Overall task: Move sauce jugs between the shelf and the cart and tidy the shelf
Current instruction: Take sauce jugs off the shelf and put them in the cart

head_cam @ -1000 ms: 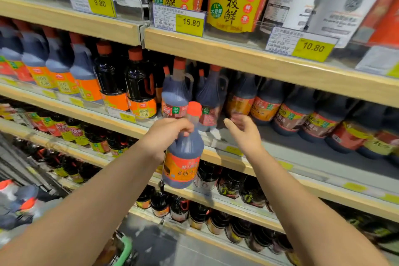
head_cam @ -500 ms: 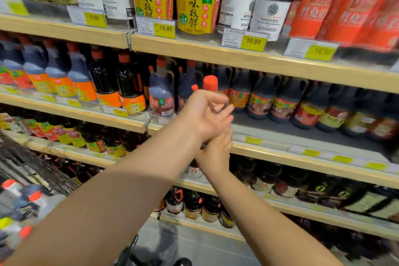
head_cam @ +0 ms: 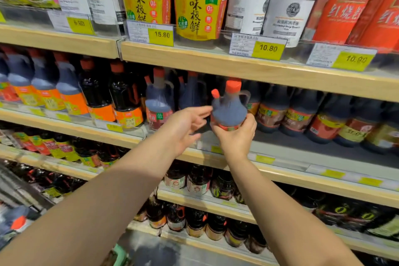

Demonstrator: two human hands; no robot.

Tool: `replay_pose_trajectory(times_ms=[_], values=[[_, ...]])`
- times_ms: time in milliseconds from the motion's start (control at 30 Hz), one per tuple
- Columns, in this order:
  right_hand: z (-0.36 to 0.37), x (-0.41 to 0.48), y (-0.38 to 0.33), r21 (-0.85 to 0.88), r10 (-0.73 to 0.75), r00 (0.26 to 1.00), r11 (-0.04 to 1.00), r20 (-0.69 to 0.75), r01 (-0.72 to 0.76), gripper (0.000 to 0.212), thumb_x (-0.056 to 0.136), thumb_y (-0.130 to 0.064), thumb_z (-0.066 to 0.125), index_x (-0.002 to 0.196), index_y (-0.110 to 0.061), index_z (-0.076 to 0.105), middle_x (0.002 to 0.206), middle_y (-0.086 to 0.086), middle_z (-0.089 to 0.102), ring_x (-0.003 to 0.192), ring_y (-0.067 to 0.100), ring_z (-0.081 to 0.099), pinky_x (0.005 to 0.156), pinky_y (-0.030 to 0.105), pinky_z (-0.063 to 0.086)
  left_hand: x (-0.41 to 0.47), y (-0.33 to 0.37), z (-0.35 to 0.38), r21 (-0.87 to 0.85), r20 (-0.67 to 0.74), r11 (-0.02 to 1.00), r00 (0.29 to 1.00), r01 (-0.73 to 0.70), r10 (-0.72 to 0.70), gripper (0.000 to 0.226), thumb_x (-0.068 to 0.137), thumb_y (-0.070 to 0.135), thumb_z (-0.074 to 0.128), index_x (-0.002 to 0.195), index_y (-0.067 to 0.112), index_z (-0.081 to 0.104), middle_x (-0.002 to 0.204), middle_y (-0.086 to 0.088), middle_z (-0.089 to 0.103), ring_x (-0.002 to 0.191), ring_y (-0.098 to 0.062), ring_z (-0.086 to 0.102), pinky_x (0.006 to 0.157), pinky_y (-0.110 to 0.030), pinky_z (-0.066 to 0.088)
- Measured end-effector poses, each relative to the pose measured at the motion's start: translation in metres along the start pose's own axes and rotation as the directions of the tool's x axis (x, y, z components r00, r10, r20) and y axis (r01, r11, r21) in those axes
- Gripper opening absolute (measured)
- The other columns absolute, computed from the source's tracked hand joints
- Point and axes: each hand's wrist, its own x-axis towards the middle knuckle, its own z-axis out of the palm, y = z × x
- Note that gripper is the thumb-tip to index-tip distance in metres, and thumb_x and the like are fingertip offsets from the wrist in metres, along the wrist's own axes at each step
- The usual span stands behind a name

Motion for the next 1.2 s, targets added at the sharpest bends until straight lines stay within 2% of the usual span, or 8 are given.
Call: replay_pose_trajectory(times_ms=[133, 233, 300, 400, 667, 967, 1067, 1200], values=[[0.016, 0.009, 0.011, -0.070, 0.094, 0.995, 0.993, 0.039, -0.091, 0.084, 0.052, -0.041, 0.088, 0.115, -0.006, 0.045, 0.118, 0.008, 0.048, 0.116, 0.029, 0.046, 0.091, 0.040, 0.045, 0.049, -0.048, -0.036, 0.548, -0.210, 0.836, 0.963, -0.030, 0.171, 0.055, 0.086, -0.007, 0.035, 0.133, 0.017, 0.052, 0.131, -0.013, 0.054, 0.075, -0.015, 0.055, 0.051, -0.004, 0.041], [0.019, 0.010, 0.016, -0.150, 0.135, 0.990, 0.980, 0.024, -0.130, 0.090, 0.052, -0.046, 0.087, 0.120, -0.006, 0.044, 0.122, 0.009, 0.047, 0.120, 0.029, 0.043, 0.093, 0.042, 0.043, 0.070, -0.084, -0.054, 0.873, -0.096, 0.488, 0.987, 0.020, 0.131, 0.064, 0.084, 0.009, 0.042, 0.142, 0.032, 0.035, 0.155, 0.005, 0.027, 0.139, -0.022, 0.032, 0.111, -0.040, 0.034], [0.020, 0.011, 0.016, -0.186, 0.168, 0.986, 0.969, 0.015, -0.163, 0.091, 0.052, -0.047, 0.087, 0.120, -0.005, 0.042, 0.123, 0.011, 0.046, 0.121, 0.030, 0.042, 0.093, 0.042, 0.042, 0.070, -0.094, -0.055, 0.933, -0.090, 0.358, 0.989, 0.043, 0.116, 0.066, 0.083, 0.014, 0.045, 0.144, 0.036, 0.029, 0.157, 0.012, 0.018, 0.148, -0.019, 0.001, 0.118, -0.051, 0.008], [0.024, 0.009, 0.009, -0.240, 0.212, 0.977, 0.949, 0.004, -0.205, 0.092, 0.052, -0.051, 0.086, 0.116, -0.003, 0.040, 0.123, 0.012, 0.045, 0.122, 0.030, 0.040, 0.093, 0.043, 0.041, 0.065, -0.102, -0.050, 0.942, -0.083, 0.335, 0.984, 0.026, 0.159, 0.068, 0.084, 0.011, 0.045, 0.146, 0.033, 0.025, 0.158, 0.010, 0.015, 0.148, -0.018, -0.005, 0.119, -0.051, 0.004], [0.038, -0.003, 0.008, -0.305, 0.200, 0.980, 0.933, -0.008, -0.193, 0.093, 0.055, -0.059, 0.080, 0.120, -0.006, 0.039, 0.122, 0.012, 0.047, 0.119, 0.032, 0.044, 0.098, 0.046, 0.041, 0.060, -0.106, -0.052, 0.932, -0.051, 0.363, 0.990, 0.001, 0.128, 0.078, 0.082, 0.008, 0.044, 0.150, 0.030, 0.011, 0.160, 0.011, 0.002, 0.147, -0.016, -0.014, 0.120, -0.047, 0.001], [-0.055, -0.082, 0.038, -0.296, 0.078, 0.899, 0.953, 0.431, 0.059, 0.065, 0.085, -0.040, 0.061, 0.140, -0.016, 0.038, 0.140, 0.003, 0.049, 0.130, 0.024, 0.044, 0.106, 0.042, 0.039, -0.057, -0.166, -0.051, 0.571, -0.311, 0.810, 0.948, 0.129, 0.068, 0.055, 0.094, 0.013, 0.046, 0.146, 0.023, 0.031, 0.153, 0.000, 0.028, 0.139, -0.023, 0.034, 0.109, -0.037, 0.037], [-0.080, -0.136, 0.034, -0.258, 0.131, 0.755, 0.965, 0.643, 0.052, 0.033, 0.088, -0.030, 0.060, 0.117, -0.015, 0.055, 0.104, 0.002, 0.060, 0.101, 0.021, 0.058, 0.082, 0.030, 0.045, -0.126, -0.205, -0.059, 0.394, -0.445, 0.874, 0.891, 0.283, -0.088, 0.045, 0.091, 0.009, 0.049, 0.136, 0.015, 0.046, 0.135, -0.005, 0.049, 0.115, -0.025, 0.054, 0.094, -0.033, 0.046], [-0.084, -0.211, 0.026, -0.229, 0.180, 0.357, 0.968, 0.917, 0.100, 0.012, 0.089, -0.019, 0.059, 0.091, -0.007, 0.057, 0.080, 0.006, 0.056, 0.074, 0.020, 0.051, 0.068, 0.030, 0.040, -0.218, -0.240, -0.076, 0.225, -0.578, 0.907, 0.798, 0.355, -0.169, 0.023, 0.092, 0.009, 0.050, 0.110, 0.002, 0.061, 0.091, -0.006, 0.056, 0.081, -0.016, 0.053, 0.069, -0.022, 0.041]])
